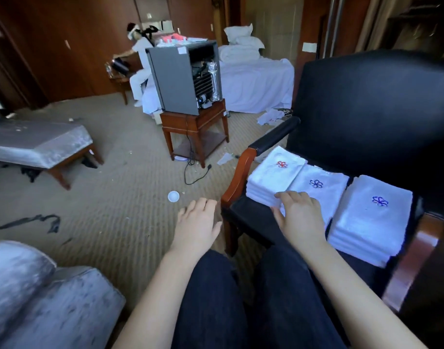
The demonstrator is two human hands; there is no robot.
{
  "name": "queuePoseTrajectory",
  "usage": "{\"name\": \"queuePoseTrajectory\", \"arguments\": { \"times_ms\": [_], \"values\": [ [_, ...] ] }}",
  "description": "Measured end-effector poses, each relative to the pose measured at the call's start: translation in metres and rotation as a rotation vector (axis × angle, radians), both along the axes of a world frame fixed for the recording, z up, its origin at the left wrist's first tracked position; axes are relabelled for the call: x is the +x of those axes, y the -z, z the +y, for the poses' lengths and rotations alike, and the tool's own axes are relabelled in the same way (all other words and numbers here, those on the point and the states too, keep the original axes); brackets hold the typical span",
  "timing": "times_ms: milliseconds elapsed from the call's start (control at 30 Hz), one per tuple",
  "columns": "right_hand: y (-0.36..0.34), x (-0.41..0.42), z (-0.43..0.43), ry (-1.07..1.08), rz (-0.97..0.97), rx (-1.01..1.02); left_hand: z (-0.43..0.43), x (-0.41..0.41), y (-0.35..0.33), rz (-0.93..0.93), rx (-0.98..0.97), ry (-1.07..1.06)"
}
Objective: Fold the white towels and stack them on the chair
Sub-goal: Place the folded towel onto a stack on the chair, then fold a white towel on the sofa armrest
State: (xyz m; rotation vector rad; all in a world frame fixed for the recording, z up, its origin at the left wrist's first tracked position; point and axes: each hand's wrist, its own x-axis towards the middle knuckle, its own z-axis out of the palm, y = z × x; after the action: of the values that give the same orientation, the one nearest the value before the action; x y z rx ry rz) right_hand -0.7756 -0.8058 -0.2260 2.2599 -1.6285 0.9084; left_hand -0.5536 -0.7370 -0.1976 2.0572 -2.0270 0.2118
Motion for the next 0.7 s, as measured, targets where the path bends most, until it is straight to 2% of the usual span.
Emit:
{"name": "queuePoseTrajectory", "arguments": {
  "times_ms": [333, 433, 700],
  "values": [
    [0.0, 0.063, 0.029, -0.235, -0.144, 0.026, 0.058, 0.044, -0.004, -0.027, -0.073, -0.225],
    [0.0, 0.088, 0.035, -0.334, -0.179, 0.097, 0.084, 0.065, -0.002, -0.061, -0.107, -0.322],
    [0.004, 0.158, 0.056, -0.577, -0.149, 0.139, 0.143, 0.112, 0.01, -0.155, -0.162, -0.519]
  ]
}}
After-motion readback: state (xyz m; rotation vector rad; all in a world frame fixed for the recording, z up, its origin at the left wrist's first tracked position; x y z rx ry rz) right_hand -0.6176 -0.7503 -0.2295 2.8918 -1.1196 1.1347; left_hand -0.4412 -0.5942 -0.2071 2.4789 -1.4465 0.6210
